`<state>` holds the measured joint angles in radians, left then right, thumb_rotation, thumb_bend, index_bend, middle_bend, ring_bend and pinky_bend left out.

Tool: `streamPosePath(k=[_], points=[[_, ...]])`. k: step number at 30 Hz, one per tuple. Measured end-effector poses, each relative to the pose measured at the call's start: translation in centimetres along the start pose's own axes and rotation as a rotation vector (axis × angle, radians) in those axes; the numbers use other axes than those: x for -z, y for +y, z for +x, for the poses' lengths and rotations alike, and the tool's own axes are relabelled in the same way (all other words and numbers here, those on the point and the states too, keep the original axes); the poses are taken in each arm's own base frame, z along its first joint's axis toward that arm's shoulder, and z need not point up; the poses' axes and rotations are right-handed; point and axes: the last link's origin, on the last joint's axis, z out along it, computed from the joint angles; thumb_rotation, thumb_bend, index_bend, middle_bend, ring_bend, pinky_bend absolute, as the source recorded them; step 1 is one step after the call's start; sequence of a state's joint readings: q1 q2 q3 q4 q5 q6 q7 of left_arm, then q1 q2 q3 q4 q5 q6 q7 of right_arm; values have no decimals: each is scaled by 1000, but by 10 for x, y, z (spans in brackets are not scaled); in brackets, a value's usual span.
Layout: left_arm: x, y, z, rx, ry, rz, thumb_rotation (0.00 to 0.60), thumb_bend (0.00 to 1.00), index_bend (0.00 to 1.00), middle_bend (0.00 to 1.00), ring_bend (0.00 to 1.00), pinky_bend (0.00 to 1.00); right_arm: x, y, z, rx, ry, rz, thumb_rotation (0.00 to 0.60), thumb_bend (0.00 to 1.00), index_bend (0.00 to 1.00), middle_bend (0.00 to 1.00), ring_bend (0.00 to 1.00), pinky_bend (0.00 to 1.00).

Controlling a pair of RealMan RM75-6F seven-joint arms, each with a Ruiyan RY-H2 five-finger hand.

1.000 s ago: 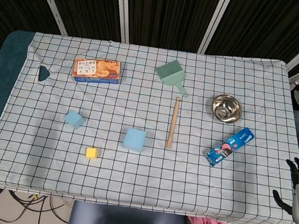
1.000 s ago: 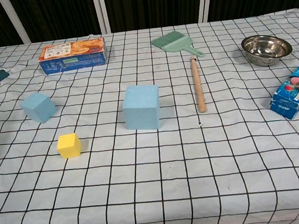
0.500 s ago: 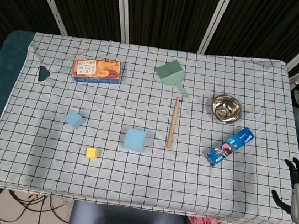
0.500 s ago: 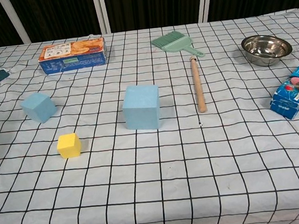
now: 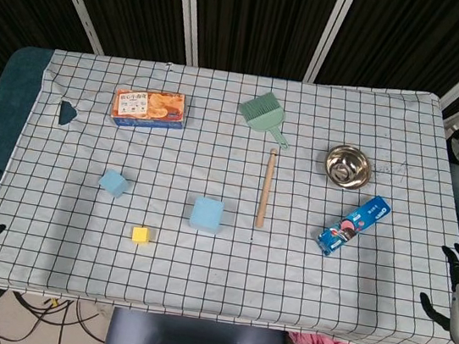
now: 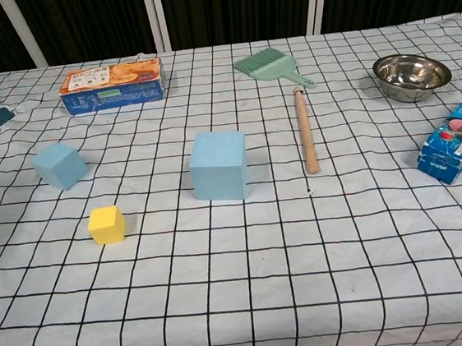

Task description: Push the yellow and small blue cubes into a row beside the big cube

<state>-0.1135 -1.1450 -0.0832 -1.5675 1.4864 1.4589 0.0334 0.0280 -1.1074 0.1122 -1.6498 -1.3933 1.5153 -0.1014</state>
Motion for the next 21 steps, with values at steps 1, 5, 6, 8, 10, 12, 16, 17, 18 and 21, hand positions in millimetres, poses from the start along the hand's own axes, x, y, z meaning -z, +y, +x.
streamPosePath(k=[1,5,6,8,10,12,16,17,18,21], points=[[-6,3,0,-10,-8,-11,600,102,151,111,34,54,0,-1,0,-1,-1,3,600,186,116,66,210,120],[-35,18,-3,-56,-55,-62,600,102,153,112,34,55,0,-2,-3,-3,-13,14,600,186,116,66,209,120],[-45,23,-4,-71,-75,-74,600,102,153,112,34,55,0,-2,-3,-5,-15,14,600,186,116,66,210,120],[-62,30,-7,-98,-109,-93,600,102,153,121,34,55,-1,-2,-3,-8,-17,15,600,186,116,66,210,120],[-82,41,-10,-131,-146,-114,600,102,152,135,34,55,-1,-2,-3,-8,-15,14,600,186,116,66,210,120],[-103,51,-15,-164,-182,-130,600,102,151,141,34,55,-1,-1,-3,-9,-14,9,600,185,116,66,210,120],[-135,60,-26,-226,-234,-141,600,102,156,165,36,55,-1,0,-3,-4,-14,-1,600,186,116,66,210,120],[-142,61,-29,-237,-242,-141,600,103,164,182,40,55,-1,0,-4,-1,-15,-3,600,186,116,66,210,120],[-149,61,-33,-250,-251,-139,600,103,170,193,43,55,-1,0,-4,2,-16,-4,600,186,115,66,210,120],[-164,64,-44,-275,-269,-142,600,107,189,231,52,55,-2,0,-6,12,-23,-8,600,185,116,66,211,120]])
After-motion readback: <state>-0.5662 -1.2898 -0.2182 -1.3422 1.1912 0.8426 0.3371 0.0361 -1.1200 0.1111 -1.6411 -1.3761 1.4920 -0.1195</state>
